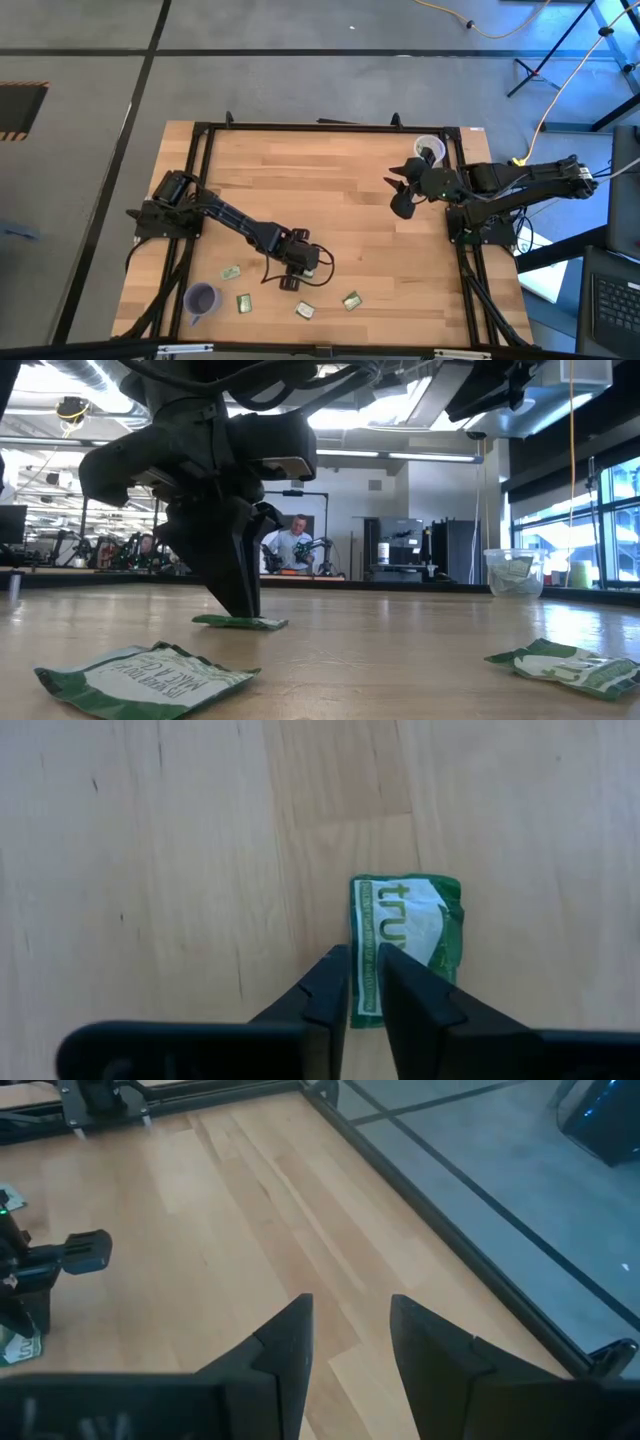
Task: Pick and place Stevia / Truvia into bins
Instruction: Put the green stevia packet into the transparent container
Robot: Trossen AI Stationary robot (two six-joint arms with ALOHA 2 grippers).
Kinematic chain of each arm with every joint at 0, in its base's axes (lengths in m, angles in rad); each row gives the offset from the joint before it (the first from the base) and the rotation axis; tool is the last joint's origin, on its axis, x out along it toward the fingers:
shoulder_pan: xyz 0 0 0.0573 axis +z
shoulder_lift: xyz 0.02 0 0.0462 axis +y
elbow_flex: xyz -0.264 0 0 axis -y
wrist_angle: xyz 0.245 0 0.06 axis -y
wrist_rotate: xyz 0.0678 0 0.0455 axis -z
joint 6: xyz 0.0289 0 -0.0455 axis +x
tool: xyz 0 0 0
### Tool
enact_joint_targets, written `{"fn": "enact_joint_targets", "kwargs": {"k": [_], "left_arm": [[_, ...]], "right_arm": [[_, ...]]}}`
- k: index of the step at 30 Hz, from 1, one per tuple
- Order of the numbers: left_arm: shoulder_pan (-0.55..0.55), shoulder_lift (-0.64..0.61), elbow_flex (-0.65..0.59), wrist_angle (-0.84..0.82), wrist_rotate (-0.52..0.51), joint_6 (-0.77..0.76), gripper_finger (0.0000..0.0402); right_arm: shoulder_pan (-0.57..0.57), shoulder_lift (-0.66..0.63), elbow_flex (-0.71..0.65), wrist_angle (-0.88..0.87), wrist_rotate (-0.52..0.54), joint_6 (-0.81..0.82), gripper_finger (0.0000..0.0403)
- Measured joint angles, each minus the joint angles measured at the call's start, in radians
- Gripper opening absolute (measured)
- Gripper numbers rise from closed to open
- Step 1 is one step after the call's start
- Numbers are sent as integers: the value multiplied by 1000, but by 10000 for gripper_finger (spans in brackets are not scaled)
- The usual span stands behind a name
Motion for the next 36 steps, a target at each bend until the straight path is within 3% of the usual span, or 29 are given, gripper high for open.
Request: {"fn": "enact_joint_targets", "kwargs": {"k": [11,21,24,27,33,36], "left_arm": [[-12,-2,0,-18,-1,0,4],[-13,-64,50,-42,4,45,2],[-13,-87,69,-47,-45,78,1],[-19,-122,94,-36,-209,106,2],[-31,-167,109,40,-769,188,1],[-31,-172,111,127,-949,278,2]], "right_arm": [[0,0,0,-2,1,0,138],[3,0,0,-3,-13,-15,138],[25,5,0,1,-17,-32,138],[56,25,0,6,-17,-46,138],[130,124,0,136,-16,-138,138],[154,187,0,227,-5,-244,138]]}}
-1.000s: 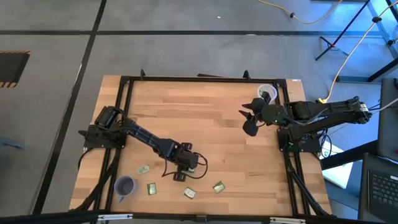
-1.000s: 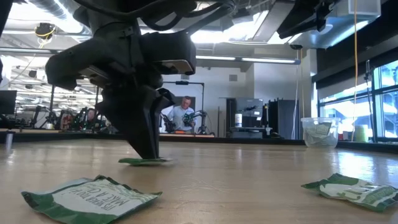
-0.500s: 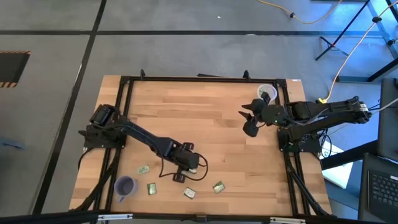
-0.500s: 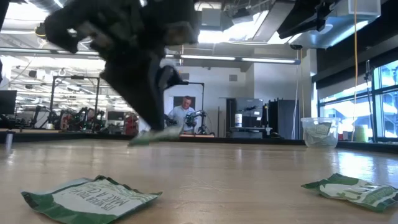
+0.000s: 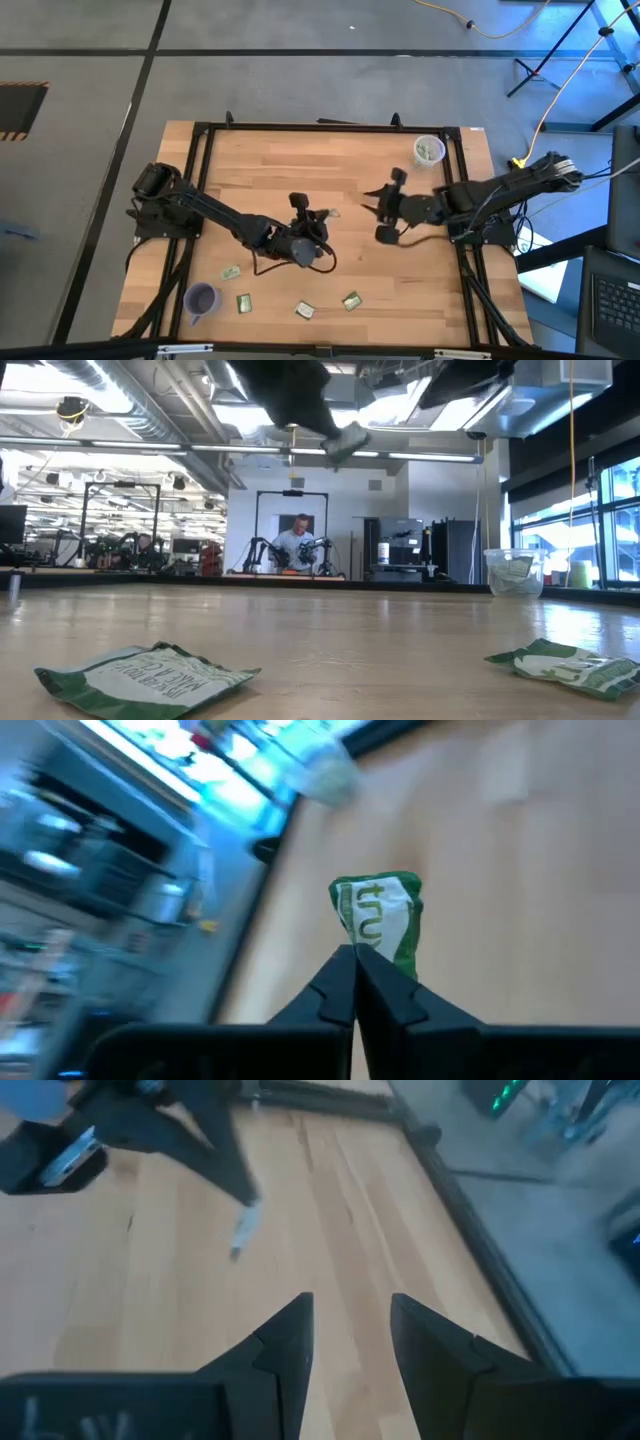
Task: Pick and place Stevia / Truvia into bins
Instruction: Put the green stevia packet into the transparent container
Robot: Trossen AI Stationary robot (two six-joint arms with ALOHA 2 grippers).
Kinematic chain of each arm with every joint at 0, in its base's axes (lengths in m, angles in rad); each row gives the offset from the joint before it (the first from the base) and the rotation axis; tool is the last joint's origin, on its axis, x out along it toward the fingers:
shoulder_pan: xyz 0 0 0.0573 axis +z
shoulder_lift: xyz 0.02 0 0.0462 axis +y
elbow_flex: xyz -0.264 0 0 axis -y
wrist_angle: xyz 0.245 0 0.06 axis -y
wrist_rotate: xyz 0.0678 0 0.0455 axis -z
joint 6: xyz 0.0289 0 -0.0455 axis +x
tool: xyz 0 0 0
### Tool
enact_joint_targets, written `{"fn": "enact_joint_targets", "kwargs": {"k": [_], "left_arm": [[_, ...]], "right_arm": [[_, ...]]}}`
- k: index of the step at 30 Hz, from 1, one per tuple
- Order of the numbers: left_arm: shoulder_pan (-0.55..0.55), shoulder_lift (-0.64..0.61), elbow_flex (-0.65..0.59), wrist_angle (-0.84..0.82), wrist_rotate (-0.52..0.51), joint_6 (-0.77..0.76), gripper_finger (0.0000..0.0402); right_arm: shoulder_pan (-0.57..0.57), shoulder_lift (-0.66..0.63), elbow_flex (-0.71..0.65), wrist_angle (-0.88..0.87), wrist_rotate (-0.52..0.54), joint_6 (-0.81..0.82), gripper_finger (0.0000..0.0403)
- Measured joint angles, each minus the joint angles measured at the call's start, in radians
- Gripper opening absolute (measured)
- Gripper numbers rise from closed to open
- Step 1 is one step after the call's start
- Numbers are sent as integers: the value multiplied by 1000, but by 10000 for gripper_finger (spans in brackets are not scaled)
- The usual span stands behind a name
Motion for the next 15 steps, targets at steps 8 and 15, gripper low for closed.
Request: {"fn": "enact_joint_targets", "kwargs": {"k": [8,15], "left_arm": [[0,1,-1,230,-128,220,2],[0,1,-1,285,-179,309,2]], "right_arm": [[10,133,0,207,34,-146,138],[10,145,0,234,33,-122,138]]}}
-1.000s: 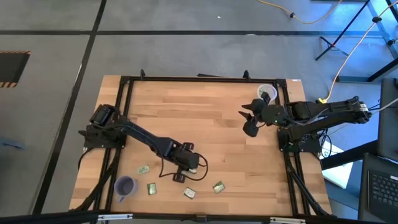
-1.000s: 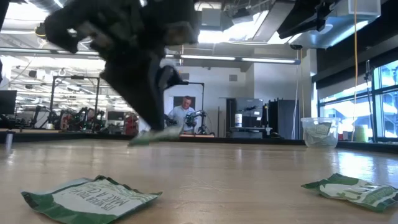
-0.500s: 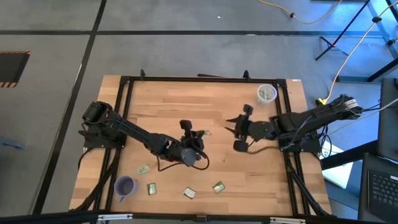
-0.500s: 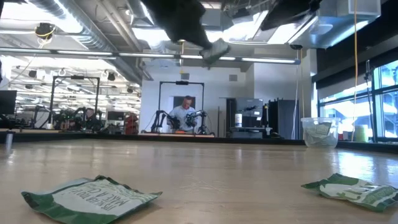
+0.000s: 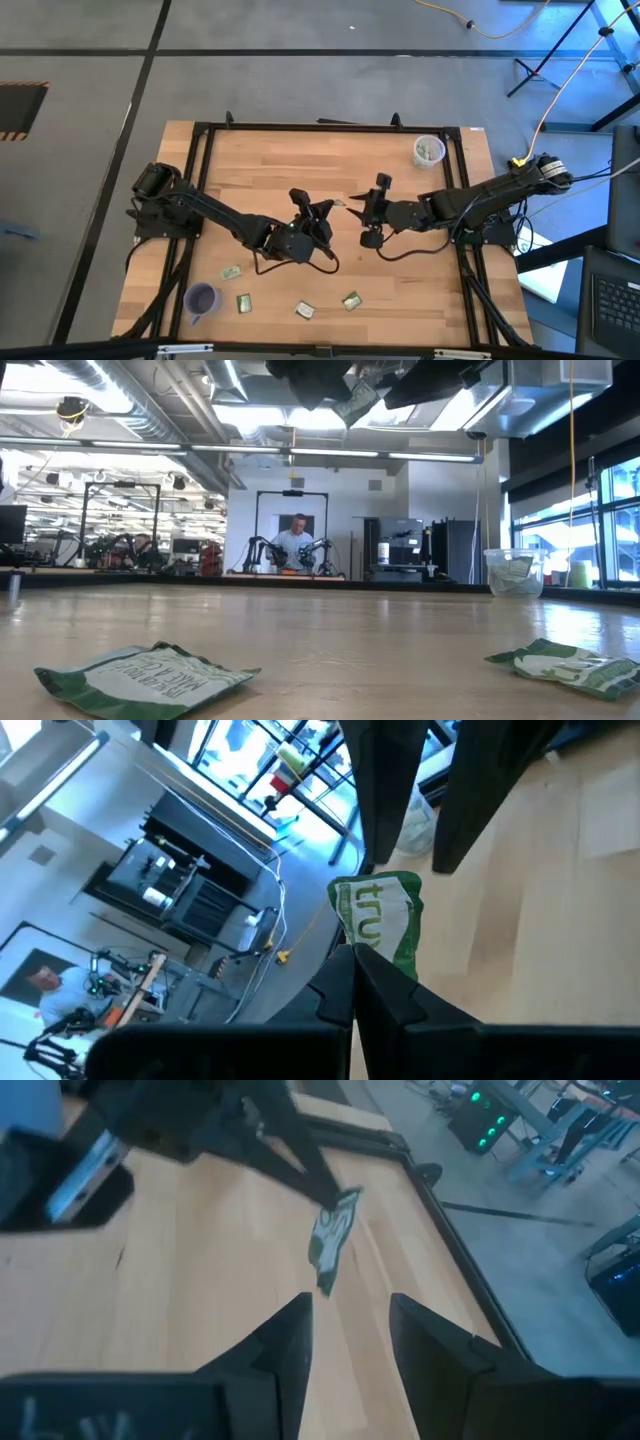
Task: Pick and place Stevia / Truvia into bins
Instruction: Put the green stevia packet into the transparent container
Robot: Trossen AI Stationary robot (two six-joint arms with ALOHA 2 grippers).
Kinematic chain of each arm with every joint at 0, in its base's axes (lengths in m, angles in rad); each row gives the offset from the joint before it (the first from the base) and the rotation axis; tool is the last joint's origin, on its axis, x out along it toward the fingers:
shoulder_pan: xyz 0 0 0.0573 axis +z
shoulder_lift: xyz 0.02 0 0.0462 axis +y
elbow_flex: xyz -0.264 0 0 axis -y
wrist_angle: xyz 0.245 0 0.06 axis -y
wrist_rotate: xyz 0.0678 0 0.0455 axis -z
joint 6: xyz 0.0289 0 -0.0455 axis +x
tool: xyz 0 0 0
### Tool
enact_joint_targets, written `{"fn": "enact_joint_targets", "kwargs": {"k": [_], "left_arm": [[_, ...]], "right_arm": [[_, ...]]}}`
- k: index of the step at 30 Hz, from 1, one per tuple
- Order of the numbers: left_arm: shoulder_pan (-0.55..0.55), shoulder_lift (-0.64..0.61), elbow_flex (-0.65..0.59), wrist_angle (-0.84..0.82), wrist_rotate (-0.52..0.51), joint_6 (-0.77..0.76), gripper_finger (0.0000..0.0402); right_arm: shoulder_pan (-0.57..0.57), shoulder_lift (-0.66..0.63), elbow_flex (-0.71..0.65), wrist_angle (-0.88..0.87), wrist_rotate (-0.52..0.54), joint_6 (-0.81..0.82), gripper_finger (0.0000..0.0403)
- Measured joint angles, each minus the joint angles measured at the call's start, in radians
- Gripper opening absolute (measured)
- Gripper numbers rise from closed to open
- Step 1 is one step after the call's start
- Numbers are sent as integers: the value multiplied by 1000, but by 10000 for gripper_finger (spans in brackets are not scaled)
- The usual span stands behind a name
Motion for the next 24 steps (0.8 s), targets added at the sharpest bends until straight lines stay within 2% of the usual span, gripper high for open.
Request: {"fn": "enact_joint_targets", "kwargs": {"k": [9,15,19,24], "left_arm": [[0,0,0,122,10,104,2],[0,0,0,155,18,142,2],[0,0,0,159,46,142,2],[0,0,0,177,58,158,2]], "right_arm": [[0,0,0,85,-6,4,138],[0,0,0,126,-46,10,133],[-1,0,0,123,-47,33,106],[-1,0,0,123,-47,30,50]]}}
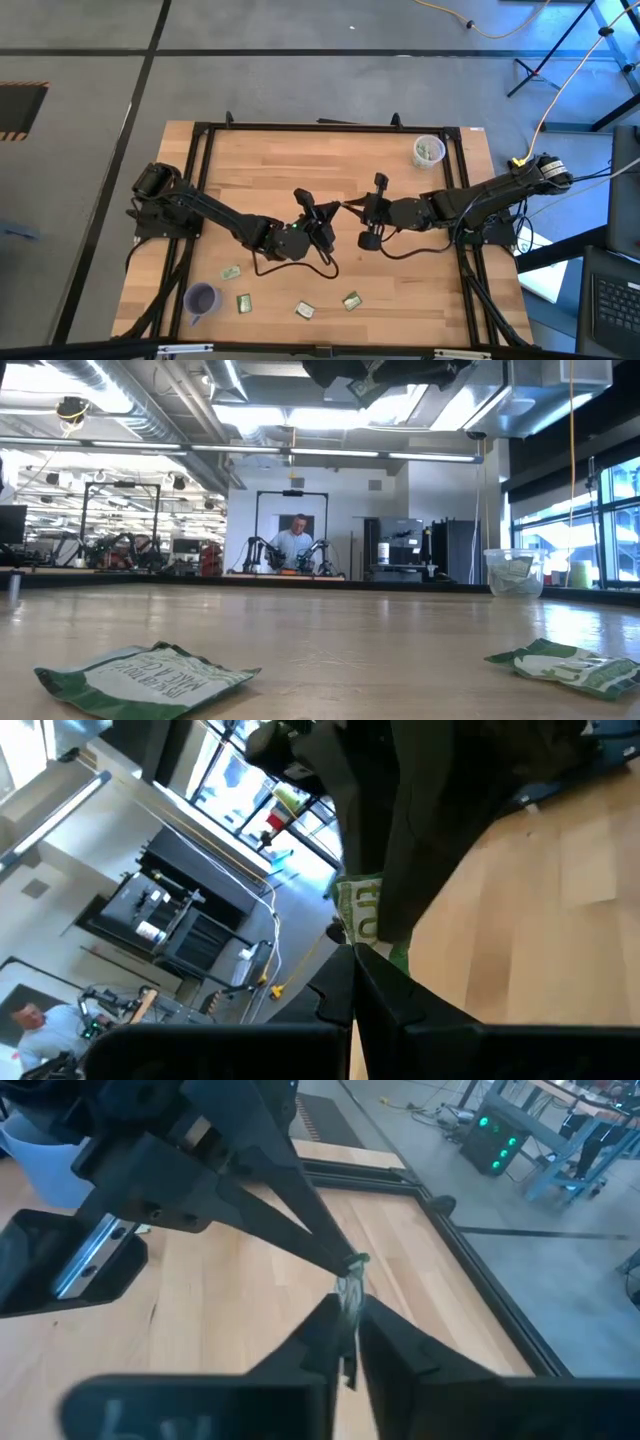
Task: Pick and place Stevia / Truvia into bins
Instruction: Put the green stevia packet into the transparent container
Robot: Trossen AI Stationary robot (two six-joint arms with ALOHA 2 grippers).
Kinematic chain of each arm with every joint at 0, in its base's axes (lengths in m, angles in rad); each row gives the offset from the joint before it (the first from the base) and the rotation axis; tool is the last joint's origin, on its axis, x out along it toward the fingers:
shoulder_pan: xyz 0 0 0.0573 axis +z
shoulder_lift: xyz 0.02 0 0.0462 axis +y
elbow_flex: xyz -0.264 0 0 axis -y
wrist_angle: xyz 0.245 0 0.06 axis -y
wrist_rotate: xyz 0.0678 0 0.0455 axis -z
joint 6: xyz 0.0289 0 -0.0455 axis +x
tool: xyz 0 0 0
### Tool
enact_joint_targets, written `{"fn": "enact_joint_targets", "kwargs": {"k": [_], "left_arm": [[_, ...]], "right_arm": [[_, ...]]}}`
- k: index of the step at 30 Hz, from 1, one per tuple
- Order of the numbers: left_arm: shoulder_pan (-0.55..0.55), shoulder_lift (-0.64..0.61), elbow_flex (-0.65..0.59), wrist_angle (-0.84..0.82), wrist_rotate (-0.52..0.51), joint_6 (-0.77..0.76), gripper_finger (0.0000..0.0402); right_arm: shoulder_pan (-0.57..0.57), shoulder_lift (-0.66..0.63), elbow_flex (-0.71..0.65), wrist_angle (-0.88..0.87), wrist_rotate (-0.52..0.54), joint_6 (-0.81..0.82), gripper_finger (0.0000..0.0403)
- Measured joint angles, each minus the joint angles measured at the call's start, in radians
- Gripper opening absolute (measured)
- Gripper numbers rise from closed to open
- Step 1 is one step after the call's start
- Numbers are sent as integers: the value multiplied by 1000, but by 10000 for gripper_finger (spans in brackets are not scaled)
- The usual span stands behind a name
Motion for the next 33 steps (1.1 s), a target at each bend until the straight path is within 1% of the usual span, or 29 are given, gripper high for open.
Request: {"fn": "enact_joint_targets", "kwargs": {"k": [3,5,7,9,15,18,19,20,21,22,24,26,29,31,33], "left_arm": [[0,0,0,11,-1,25,2],[0,0,0,18,-2,26,2],[0,0,0,19,-2,26,9],[0,0,0,18,-2,13,25],[4,-3,0,-7,-2,-47,91],[10,-25,0,-77,35,-136,110],[14,-41,0,-133,72,-191,113],[20,-58,0,-192,132,-260,115],[30,-78,0,-255,213,-337,115],[45,-97,0,-328,315,-418,114],[78,-123,0,-428,497,-545,109],[108,-136,0,-501,631,-625,103],[139,-140,0,-574,751,-701,96],[152,-135,-1,-588,791,-733,92],[159,-131,-9,-590,816,-744,89]], "right_arm": [[0,0,0,-3,0,0,14],[0,0,0,-5,1,4,8],[0,-2,0,-6,1,26,11],[0,-8,0,-19,1,26,10],[-8,-57,0,-63,2,37,4],[-36,-99,0,-139,17,68,3],[-53,-116,0,-178,30,91,3],[-72,-134,0,-222,44,123,3],[-94,-153,0,-270,57,162,2],[-125,-172,3,-333,59,199,2],[-195,-203,20,-473,60,281,2],[-285,-229,35,-605,63,347,2],[-437,-248,41,-748,61,415,2],[-551,-249,41,-818,43,427,1],[-661,-245,35,-847,-1,418,1]]}}
